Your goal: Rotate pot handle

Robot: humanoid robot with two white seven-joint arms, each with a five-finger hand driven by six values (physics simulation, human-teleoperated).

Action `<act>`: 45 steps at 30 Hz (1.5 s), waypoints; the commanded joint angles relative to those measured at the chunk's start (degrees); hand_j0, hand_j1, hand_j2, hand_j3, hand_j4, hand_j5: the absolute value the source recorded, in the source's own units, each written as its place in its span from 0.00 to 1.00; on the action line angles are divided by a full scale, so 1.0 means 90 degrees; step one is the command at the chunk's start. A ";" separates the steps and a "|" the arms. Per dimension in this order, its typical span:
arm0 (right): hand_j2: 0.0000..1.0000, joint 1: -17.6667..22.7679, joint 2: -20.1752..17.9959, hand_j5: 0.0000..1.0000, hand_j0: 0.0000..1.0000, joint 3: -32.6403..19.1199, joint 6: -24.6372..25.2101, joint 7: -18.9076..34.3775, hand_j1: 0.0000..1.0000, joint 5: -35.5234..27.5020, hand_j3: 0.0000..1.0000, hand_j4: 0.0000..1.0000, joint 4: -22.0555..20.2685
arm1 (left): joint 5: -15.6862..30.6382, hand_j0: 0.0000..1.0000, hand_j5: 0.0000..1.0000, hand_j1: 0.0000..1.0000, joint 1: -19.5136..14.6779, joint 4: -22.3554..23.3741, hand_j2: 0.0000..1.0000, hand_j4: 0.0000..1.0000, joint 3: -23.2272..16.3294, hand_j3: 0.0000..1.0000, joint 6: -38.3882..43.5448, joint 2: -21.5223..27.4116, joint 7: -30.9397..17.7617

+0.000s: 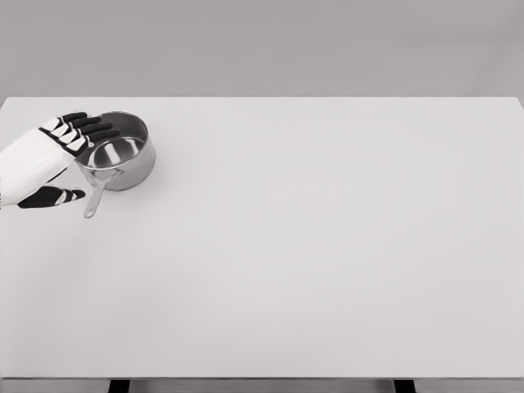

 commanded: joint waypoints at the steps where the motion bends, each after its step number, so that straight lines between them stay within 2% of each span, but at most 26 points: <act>1: 1.00 0.0000 0.0000 1.00 1.00 0.0000 0.0002 0.0001 1.00 0.0001 1.00 1.00 0.0000 | 0.0028 1.00 1.00 1.00 0.0000 -0.0038 1.00 1.00 -0.0021 1.00 0.0008 0.0038 -0.0027; 6: 1.00 0.0000 0.0000 1.00 1.00 0.0000 0.0002 0.0001 1.00 0.0001 1.00 1.00 0.0000 | 0.0037 1.00 1.00 1.00 -0.0098 -0.0058 1.00 1.00 -0.0031 1.00 0.0008 0.0077 -0.0027; 8: 1.00 0.0000 0.0000 1.00 1.00 0.0000 0.0002 0.0001 1.00 0.0001 1.00 1.00 0.0000 | 0.0125 1.00 1.00 1.00 -0.0341 -0.0077 1.00 1.00 -0.0157 1.00 0.0008 0.0136 -0.0017; 10: 1.00 0.0000 0.0000 1.00 1.00 0.0000 0.0002 0.0001 1.00 0.0001 1.00 1.00 0.0000 | 0.0067 1.00 1.00 1.00 -0.0858 0.0010 1.00 1.00 -0.0538 1.00 0.0008 0.0106 -0.0017; 13: 1.00 0.0000 0.0000 1.00 1.00 0.0000 0.0002 0.0001 1.00 0.0001 1.00 1.00 0.0000 | 0.0067 1.00 1.00 1.00 -0.1094 -0.0048 1.00 1.00 -0.1007 1.00 0.0008 0.0136 -0.0193; 15: 1.00 0.0000 0.0000 1.00 1.00 0.0000 0.0002 0.0001 1.00 0.0001 1.00 1.00 0.0000 | 0.0037 1.00 1.00 1.00 -0.1454 0.0010 1.00 1.00 -0.1417 1.00 0.0008 0.0155 -0.0339; 17: 1.00 0.0000 0.0000 1.00 1.00 0.0000 0.0002 0.0001 1.00 0.0001 1.00 1.00 0.0000 | -0.0080 1.00 1.00 1.00 -0.1875 0.0020 1.00 1.00 -0.2042 1.00 0.0008 0.0282 -0.0613; 20: 1.00 0.0000 0.0000 1.00 1.00 0.0000 0.0001 0.0001 1.00 0.0001 1.00 1.00 0.0000 | -0.0226 1.00 1.00 1.00 -0.2158 0.0020 1.00 1.00 -0.2540 1.00 0.0008 0.0263 -0.0779; 22: 1.00 0.0000 0.0000 1.00 1.00 0.0000 0.0002 0.0001 1.00 0.0001 1.00 1.00 0.0000 | -0.0226 1.00 1.00 1.00 -0.2207 0.0049 1.00 1.00 -0.2658 1.00 0.0008 0.0204 -0.0779; 25: 1.00 0.0000 0.0000 1.00 1.00 0.0000 0.0002 0.0001 1.00 0.0001 1.00 1.00 0.0000 | -0.0246 1.00 1.00 1.00 -0.2305 0.0499 1.00 1.00 -0.2726 1.00 0.0008 0.0155 -0.0779; 29: 1.00 0.0000 0.0000 1.00 1.00 0.0000 0.0002 0.0001 1.00 0.0001 1.00 1.00 0.0000 | -0.0236 1.00 1.00 1.00 -0.2305 0.0733 1.00 1.00 -0.2736 1.00 0.0008 0.0126 -0.0779; 34: 1.00 0.0000 0.0000 1.00 1.00 0.0000 0.0002 0.0001 1.00 0.0001 1.00 1.00 0.0000 | -0.0256 1.00 1.00 1.00 -0.2227 0.0753 1.00 1.00 -0.2746 1.00 0.0008 0.0116 -0.0779; 40: 1.00 0.0000 0.0000 1.00 1.00 0.0000 0.0001 0.0001 1.00 0.0001 1.00 1.00 0.0000 | -0.0627 1.00 1.00 1.00 -0.2207 0.0928 1.00 1.00 -0.2756 1.00 0.0008 -0.0011 -0.0789; 45: 1.00 0.0000 0.0000 1.00 1.00 0.0000 0.0002 0.0001 1.00 0.0001 1.00 1.00 0.0000 | -0.0646 1.00 1.00 1.00 -0.2149 0.0987 1.00 1.00 -0.2717 1.00 0.0008 -0.0040 -0.0789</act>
